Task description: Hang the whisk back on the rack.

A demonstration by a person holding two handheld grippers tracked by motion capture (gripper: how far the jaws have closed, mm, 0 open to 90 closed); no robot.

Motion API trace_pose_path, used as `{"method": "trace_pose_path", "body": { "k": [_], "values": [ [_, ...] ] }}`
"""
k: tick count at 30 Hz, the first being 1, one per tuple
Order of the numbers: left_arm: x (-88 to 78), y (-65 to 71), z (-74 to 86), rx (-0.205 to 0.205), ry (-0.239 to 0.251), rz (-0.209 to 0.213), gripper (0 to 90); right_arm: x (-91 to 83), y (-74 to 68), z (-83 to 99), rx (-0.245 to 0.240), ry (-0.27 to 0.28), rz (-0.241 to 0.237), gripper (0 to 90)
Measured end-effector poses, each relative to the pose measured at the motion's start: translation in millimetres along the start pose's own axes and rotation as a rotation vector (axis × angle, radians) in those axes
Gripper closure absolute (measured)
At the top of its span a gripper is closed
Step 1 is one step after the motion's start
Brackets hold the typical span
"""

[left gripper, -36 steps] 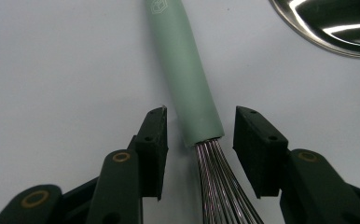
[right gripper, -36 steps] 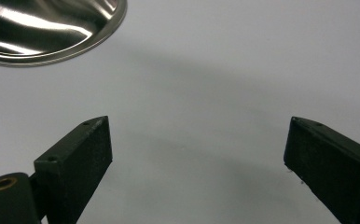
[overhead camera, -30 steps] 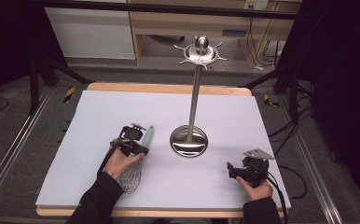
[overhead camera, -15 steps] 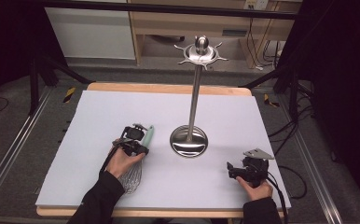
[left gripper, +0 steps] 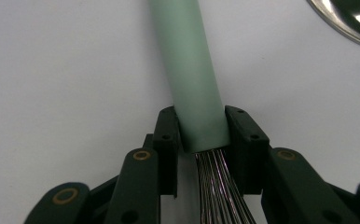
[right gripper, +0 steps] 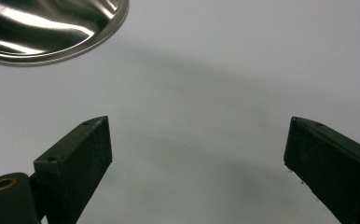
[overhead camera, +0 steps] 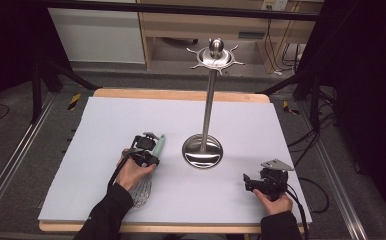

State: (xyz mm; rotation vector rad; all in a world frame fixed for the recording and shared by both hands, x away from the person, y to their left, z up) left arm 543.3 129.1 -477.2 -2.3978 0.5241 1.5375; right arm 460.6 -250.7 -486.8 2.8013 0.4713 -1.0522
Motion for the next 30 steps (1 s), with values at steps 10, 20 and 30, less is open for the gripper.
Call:
{"method": "trace_pose_path", "body": {
  "k": [10, 20, 30],
  "values": [
    [-7.4, -2.2, 5.6, 0.015, -0.008, 0.039, 67.8, 0.2, 0.2, 0.1, -0.001, -0.003, -0.002, 8.0],
    [-20.2, 0.1, 7.2, 0.022, 0.027, 0.057, 68.3, 0.1, 0.4, 0.0, -0.003, -0.001, -0.003, 8.0],
    [-41.6, 1.8, 11.1, 0.022, 0.105, 0.088, 68.4, -0.1, 0.4, -0.1, 0.0, -0.001, -0.003, 7.9]
  ]
}}
Point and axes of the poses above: each handheld gripper's, and its own axes: x roughly forward along the jaws, z roughly out of its underside, y roughly to its right, the point moved 3 cm from there along x, roughly forward along the jaws, and after that the axes turned 4 degrees about -z, right-handed, at the moved point
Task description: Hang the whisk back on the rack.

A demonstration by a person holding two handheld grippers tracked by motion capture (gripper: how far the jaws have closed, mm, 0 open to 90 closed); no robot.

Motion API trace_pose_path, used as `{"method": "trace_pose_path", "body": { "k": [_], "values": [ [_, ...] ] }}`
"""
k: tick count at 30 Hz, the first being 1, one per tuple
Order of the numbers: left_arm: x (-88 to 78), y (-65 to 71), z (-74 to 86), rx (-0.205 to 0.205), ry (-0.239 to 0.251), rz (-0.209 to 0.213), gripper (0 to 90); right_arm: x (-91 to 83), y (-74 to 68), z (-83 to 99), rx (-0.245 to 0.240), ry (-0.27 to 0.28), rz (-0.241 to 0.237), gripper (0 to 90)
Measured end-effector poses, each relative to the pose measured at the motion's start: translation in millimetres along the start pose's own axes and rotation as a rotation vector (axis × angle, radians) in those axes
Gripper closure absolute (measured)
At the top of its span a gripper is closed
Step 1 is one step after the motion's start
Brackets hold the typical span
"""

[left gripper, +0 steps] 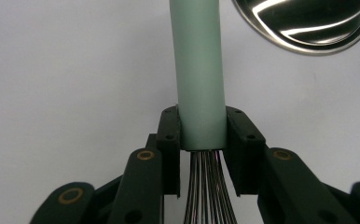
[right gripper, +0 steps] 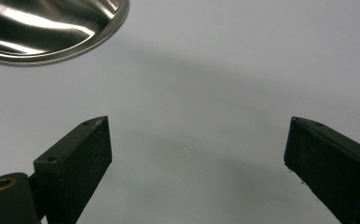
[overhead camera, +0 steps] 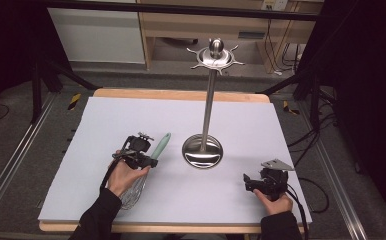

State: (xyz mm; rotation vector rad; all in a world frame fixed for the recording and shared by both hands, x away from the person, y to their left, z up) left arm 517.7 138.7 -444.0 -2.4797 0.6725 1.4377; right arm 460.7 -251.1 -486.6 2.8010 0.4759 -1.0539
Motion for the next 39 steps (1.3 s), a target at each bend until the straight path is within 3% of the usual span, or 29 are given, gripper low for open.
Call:
{"method": "trace_pose_path", "body": {
  "k": [26, 39],
  "values": [
    [-58.7, 1.9, 3.6, 0.009, 0.245, 0.03, 68.7, -0.2, -0.5, 0.1, 0.001, 0.001, -0.002, 8.0],
    [-83.4, 4.8, 6.5, 0.006, 0.416, 0.034, 68.7, -0.4, -0.6, 0.2, -0.004, 0.003, -0.004, 8.0]
  ]
}}
Point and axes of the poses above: each handheld gripper's, and its own axes: x roughly forward along the jaws, z roughly out of its underside, y roughly to its right, the point moved 3 cm from there along x, roughly forward along the jaws, and after that the axes turned 4 degrees about -z, right-handed, at the moved point
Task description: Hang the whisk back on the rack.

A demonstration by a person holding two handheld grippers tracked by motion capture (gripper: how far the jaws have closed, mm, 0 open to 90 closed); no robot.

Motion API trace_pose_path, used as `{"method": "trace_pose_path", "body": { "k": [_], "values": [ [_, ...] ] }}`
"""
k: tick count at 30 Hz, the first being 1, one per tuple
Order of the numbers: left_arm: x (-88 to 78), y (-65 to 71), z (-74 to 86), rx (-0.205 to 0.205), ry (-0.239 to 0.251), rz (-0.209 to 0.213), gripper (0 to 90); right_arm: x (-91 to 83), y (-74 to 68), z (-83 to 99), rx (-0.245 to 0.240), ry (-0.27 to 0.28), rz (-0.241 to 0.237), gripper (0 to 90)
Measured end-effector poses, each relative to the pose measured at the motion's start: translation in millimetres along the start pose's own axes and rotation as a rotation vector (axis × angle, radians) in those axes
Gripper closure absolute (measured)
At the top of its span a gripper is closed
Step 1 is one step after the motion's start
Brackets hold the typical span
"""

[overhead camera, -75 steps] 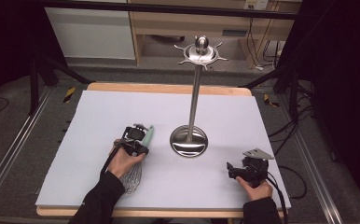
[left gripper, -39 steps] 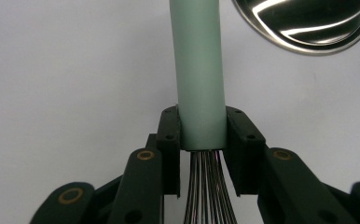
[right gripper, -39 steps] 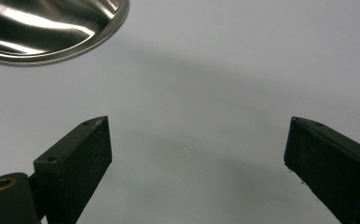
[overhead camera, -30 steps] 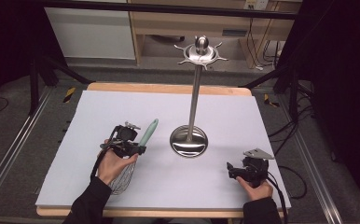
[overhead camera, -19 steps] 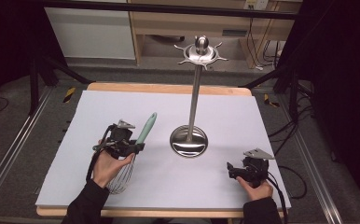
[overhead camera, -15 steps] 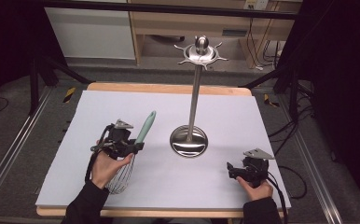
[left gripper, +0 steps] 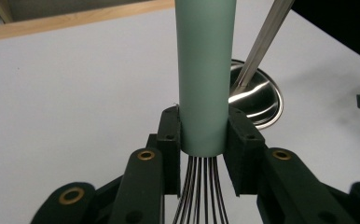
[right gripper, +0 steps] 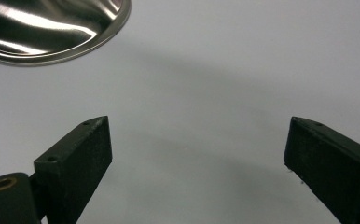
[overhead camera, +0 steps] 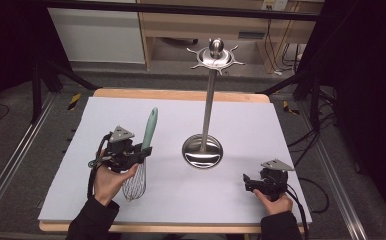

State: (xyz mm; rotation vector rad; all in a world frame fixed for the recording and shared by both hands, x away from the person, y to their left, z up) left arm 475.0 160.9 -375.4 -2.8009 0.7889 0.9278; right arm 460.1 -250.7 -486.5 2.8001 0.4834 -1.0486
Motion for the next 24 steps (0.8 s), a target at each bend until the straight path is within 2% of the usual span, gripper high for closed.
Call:
{"method": "trace_pose_path", "body": {
  "k": [3, 4, 6, 10, 14, 20, 21, 24],
  "values": [
    [-7.9, 0.4, -2.7, -0.006, 0.052, 0.004, 68.7, -0.2, 0.1, -0.1, 0.0, 0.002, 0.0, 8.0],
    [-7.9, 0.4, -2.7, -0.006, 0.052, 0.004, 68.7, -0.2, 0.1, -0.1, 0.0, 0.002, 0.0, 8.0],
    [-12.5, -0.1, -4.9, -0.004, 0.082, 0.007, 68.7, 0.0, 0.3, -0.1, -0.002, 0.003, 0.0, 8.1],
    [-14.9, -0.8, -7.5, -0.007, 0.1, 0.012, 68.7, -0.6, -0.4, -0.3, 0.003, 0.005, -0.005, 8.1],
    [-17.0, -0.6, -14.2, -0.015, 0.145, 0.033, 68.7, -2.5, -0.6, -0.6, 0.005, 0.017, -0.004, 8.1],
    [-21.1, 5.2, -25.0, 0.002, 0.19, 0.061, 68.6, -3.5, -0.5, -0.5, 0.004, 0.028, -0.004, 8.0],
    [-23.3, 7.5, -28.8, 0.009, 0.21, 0.064, 68.6, -3.5, -0.9, -0.4, 0.005, 0.026, -0.006, 8.1],
    [-24.5, 9.6, -32.3, 0.007, 0.228, 0.074, 68.7, -4.3, -0.9, -0.6, 0.003, 0.028, -0.004, 8.0]
  ]
}}
Point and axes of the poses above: each handheld gripper's, and its own axes: x roughly forward along the jaws, z roughly out of its underside, y roughly to its right, the point moved 3 cm from there along x, roughly forward along the jaws, and after that the axes turned 4 degrees about -z, right-handed, at the moved point
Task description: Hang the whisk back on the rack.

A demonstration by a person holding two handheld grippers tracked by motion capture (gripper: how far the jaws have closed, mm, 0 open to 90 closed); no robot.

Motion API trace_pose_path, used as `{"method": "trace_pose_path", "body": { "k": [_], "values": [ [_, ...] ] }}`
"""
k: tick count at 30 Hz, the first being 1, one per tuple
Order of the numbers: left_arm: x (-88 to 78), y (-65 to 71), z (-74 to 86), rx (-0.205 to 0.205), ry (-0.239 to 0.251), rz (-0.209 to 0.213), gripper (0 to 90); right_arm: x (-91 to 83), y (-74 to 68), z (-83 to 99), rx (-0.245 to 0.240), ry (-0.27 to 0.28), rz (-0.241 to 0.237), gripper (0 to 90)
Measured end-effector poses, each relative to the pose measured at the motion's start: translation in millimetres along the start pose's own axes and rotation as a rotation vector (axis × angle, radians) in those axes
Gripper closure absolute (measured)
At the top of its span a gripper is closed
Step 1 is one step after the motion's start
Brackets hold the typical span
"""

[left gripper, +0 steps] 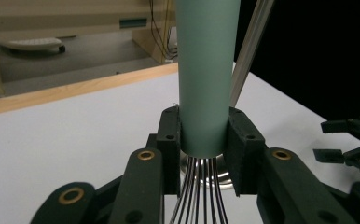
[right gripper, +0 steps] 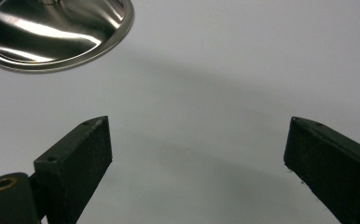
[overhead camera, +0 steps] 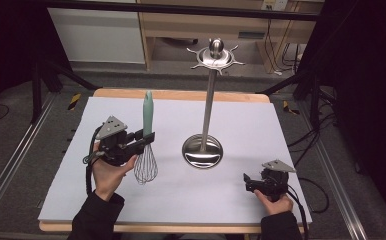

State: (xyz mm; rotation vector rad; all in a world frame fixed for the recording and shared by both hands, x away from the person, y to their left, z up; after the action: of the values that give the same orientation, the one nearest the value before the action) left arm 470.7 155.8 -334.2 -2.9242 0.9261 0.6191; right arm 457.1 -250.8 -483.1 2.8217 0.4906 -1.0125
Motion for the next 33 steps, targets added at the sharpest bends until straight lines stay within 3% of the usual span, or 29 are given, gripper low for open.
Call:
{"method": "trace_pose_path", "body": {
  "k": [17, 33],
  "values": [
    [-0.1, 17.2, -29.6, 0.031, 0.067, 0.045, 68.6, -1.3, 0.6, -0.9, 0.006, 0.009, -0.001, 8.0],
    [8.2, 39.2, -57.5, 0.094, 0.077, 0.075, 68.6, -1.5, 0.8, -1.3, 0.0, 0.012, 0.0, 8.1]
  ]
}}
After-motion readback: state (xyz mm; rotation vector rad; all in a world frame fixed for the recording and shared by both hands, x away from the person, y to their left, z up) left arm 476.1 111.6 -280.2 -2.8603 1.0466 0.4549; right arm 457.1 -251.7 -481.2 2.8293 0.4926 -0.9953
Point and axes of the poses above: each handheld gripper's, and its own axes: x roughly forward along the jaws, z roughly out of its underside, y roughly to its right, the point moved 3 cm from there along x, roughly forward along the jaws, and after that the axes turned 4 degrees about -z, right-handed, at the moved point
